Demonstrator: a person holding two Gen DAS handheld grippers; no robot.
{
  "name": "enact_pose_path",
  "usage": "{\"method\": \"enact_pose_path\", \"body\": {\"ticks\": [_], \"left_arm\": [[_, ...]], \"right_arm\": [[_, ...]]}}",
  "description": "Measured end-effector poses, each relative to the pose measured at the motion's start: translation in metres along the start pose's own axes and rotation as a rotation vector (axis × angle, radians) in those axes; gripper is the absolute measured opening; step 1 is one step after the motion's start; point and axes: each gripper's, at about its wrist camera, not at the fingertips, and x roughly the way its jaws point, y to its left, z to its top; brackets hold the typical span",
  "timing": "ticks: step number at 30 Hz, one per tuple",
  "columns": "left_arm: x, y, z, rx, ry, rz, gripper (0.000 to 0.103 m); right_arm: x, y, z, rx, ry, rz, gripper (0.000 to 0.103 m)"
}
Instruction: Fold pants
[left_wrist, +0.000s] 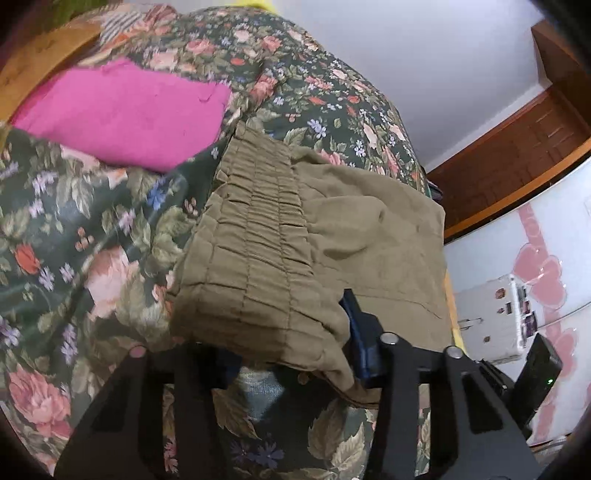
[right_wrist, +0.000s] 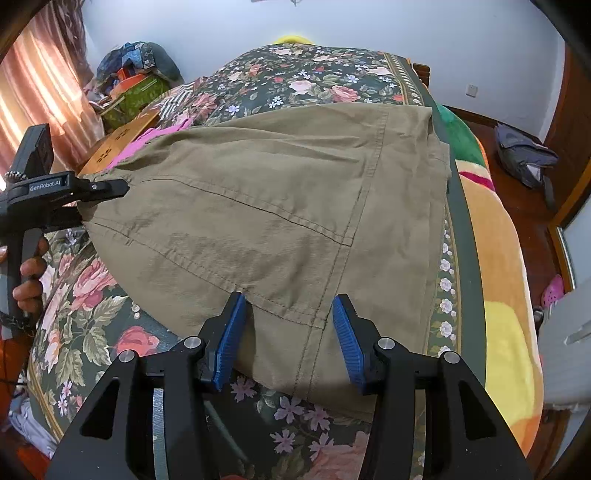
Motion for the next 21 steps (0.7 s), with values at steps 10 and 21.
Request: {"method": "enact_pose_path", "body": {"ticks": [10, 21], "left_arm": [[-0.037, -0.038, -0.021, 0.258, -0.139, 0.206, 0.036], [-0.121, -0.035, -0.052, 0.356, -0.293, 0.339, 0.034]], "right_arm": [[-0.005, 0.002, 0.004, -0.010, 0.016, -0.022, 0.044], [-0.024, 0.069, 0.044, -0.085, -0.098, 0.122, 0.046]]}}
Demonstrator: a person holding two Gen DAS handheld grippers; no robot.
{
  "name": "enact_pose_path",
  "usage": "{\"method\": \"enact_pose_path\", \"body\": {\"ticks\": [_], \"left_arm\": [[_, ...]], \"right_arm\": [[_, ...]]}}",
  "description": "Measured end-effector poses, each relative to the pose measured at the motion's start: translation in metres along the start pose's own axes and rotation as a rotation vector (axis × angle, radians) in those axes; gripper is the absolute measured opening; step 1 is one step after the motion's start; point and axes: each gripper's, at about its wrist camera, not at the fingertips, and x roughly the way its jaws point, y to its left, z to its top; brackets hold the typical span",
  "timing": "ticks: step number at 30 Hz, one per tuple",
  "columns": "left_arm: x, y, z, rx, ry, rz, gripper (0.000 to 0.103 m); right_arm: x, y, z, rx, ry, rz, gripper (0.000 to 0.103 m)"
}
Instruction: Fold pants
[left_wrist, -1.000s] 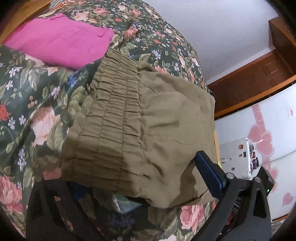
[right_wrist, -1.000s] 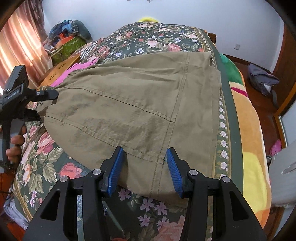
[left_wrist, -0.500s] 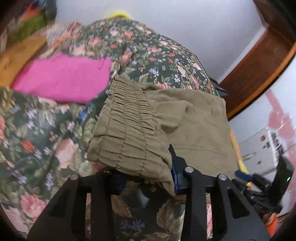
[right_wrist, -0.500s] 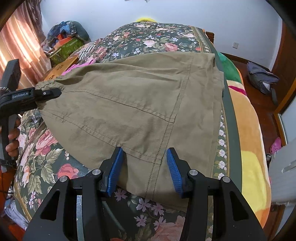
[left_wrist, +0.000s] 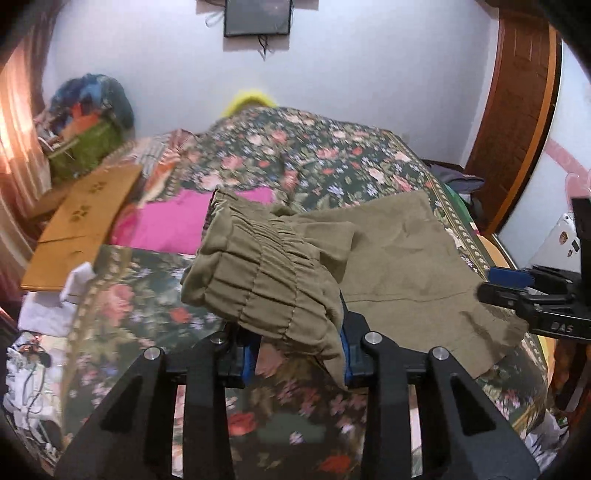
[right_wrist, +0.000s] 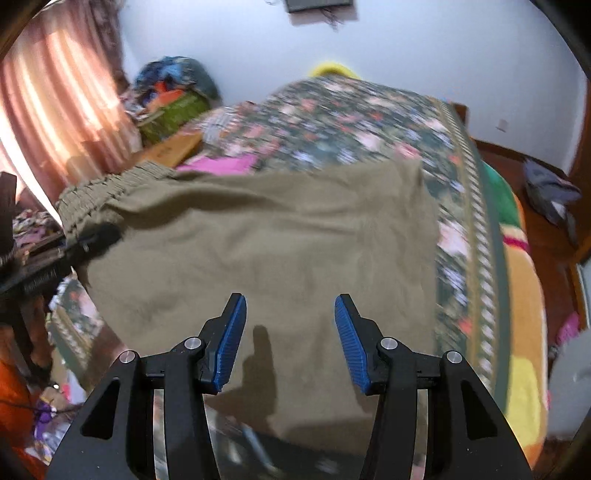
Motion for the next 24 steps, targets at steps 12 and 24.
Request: {"method": "enact_pose_path", "body": {"ticks": [12, 24], "left_arm": [[-0.042, -0.004, -0.002, 0.035, -0.094, 0.004, 0.033], [-0.053, -0.067, 0.013, 0.201, -0.173, -0.008, 0.032]], "right_arm": [[0.063, 0.086, -0.008, -0.164, 0.195, 0.150, 0.046], [0.030, 0.066, -0.014, -0.080, 0.137, 0.147, 0.046]]}}
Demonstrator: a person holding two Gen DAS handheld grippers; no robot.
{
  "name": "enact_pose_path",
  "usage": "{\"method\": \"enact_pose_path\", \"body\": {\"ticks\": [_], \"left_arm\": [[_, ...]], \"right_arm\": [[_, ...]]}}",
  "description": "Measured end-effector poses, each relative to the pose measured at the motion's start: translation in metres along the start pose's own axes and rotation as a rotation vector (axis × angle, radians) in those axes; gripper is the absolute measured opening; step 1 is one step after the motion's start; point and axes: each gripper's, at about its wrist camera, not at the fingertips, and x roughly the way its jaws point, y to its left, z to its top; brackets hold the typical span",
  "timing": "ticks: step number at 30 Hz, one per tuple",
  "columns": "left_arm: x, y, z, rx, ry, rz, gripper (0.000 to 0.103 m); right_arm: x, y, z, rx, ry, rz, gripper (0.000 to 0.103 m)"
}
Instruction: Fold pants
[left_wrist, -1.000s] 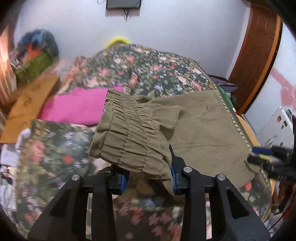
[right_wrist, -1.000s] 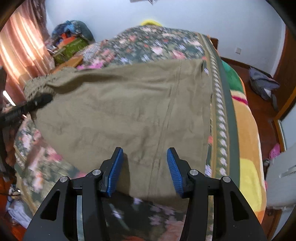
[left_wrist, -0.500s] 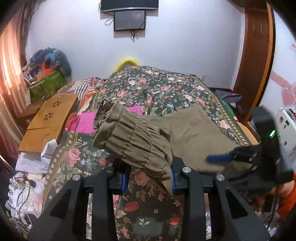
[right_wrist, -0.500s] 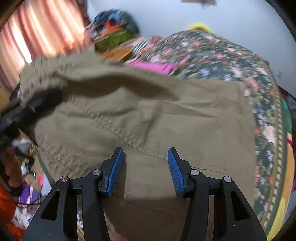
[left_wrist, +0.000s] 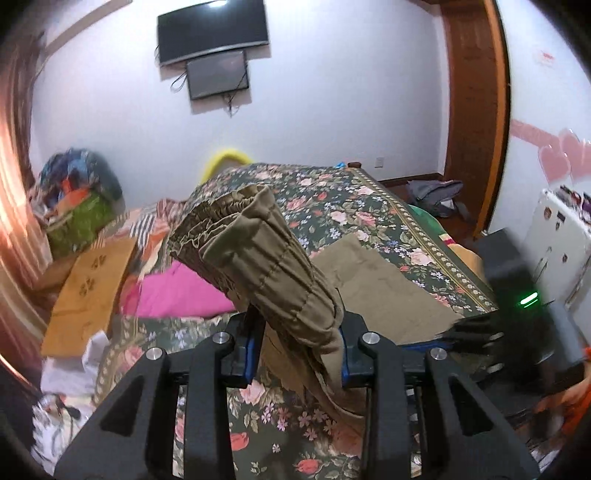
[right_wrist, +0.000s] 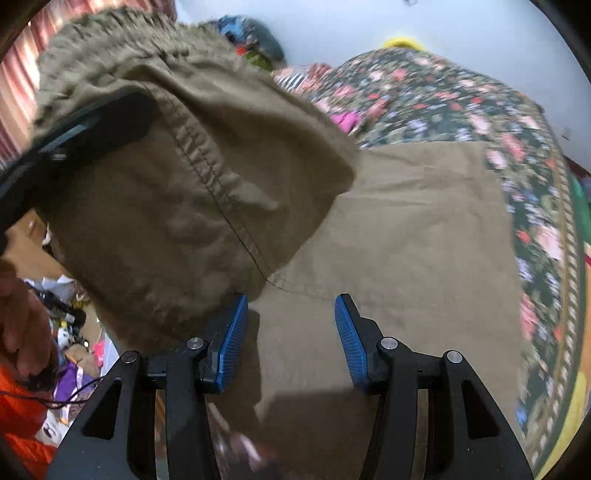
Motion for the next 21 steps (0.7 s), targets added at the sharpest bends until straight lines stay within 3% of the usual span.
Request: {"method": "enact_pose_path", "body": {"ticks": [4, 8, 12, 21], "left_arm": [[0.002, -0.009, 0.006, 0.024, 0.000, -0.003, 0.032], [0.005, -0.021, 0.013, 0.034, -0.006, -0.020, 0.032], [0.010, -0.037, 0.020, 0.052, -0.005, -0.048, 0.032], [0.026, -0.078, 0.027, 0.117, 0.023, -0.114, 0.032]], "right_arm": [[-0.039, -0.021, -0.020, 0.065, -0.068, -0.052, 0.046], [-0.052, -0.047, -0.039, 0.125, -0.076, -0.131, 0.046], [-0.039, -0.065, -0.053, 0.180, -0.044, -0.129, 0.047], [-0.046, -0.065, -0.060, 0.167, -0.086, -0.101, 0.051]]}}
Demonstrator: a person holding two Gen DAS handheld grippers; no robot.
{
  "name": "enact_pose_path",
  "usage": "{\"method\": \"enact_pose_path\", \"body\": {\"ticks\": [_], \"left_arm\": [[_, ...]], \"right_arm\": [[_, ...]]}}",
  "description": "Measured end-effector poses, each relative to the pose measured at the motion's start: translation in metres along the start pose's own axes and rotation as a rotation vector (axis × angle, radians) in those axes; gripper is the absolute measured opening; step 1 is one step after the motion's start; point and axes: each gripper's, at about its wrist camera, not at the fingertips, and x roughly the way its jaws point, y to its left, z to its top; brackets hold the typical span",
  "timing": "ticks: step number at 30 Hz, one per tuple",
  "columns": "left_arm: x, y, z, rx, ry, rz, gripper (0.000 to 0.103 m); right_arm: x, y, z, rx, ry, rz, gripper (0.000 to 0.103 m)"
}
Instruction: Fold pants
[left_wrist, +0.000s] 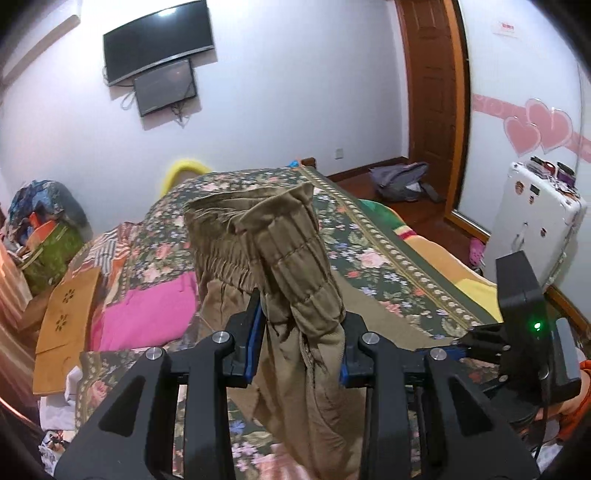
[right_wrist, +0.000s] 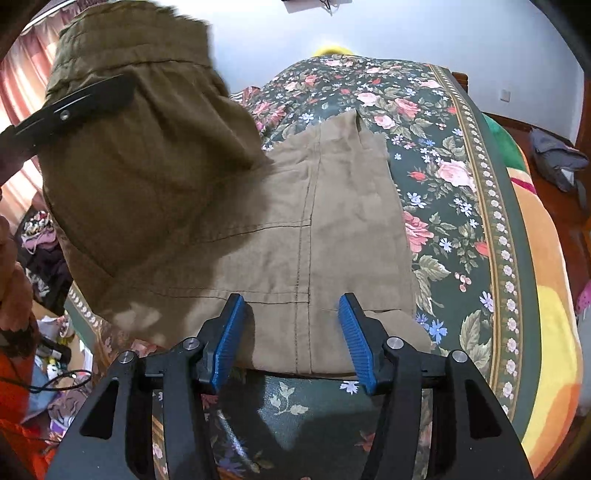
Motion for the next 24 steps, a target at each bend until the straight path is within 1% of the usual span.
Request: {"method": "enact_pose_path", "body": {"ticks": [2, 6, 9, 16, 21, 24], "left_arm": [[0.005, -0.006, 0.002, -0.002, 0.013, -0.027, 0.032], [0.020, -0.018, 0.000, -0.017, 0.070, -0.105, 0.030], [0.031, -0.028, -0.003, -0.011, 0.104, -0.142, 0.030], [0.060, -0.056, -0.010, 0.011, 0.195, -0.227, 0.030], [0.075, -0.069, -0.021, 0.042, 0.263, -0.242, 0.030], [0.074, -0.074, -0.024, 0.066, 0.271, -0.236, 0.038]], "right_arm": [[-0.001, -0.002, 0.000, 0.001, -0.002, 0.011, 0.051], [-0.005, -0.011, -0.003, 0.042, -0.015, 0.048, 0.050], [-0.011, -0.019, -0.004, 0.068, -0.032, 0.065, 0.050], [-0.045, -0.043, -0.014, 0.109, -0.099, -0.025, 0.050], [-0.058, -0.060, -0.023, 0.161, -0.112, -0.086, 0.050], [-0.061, -0.065, -0.025, 0.178, -0.114, -0.112, 0.050]]}}
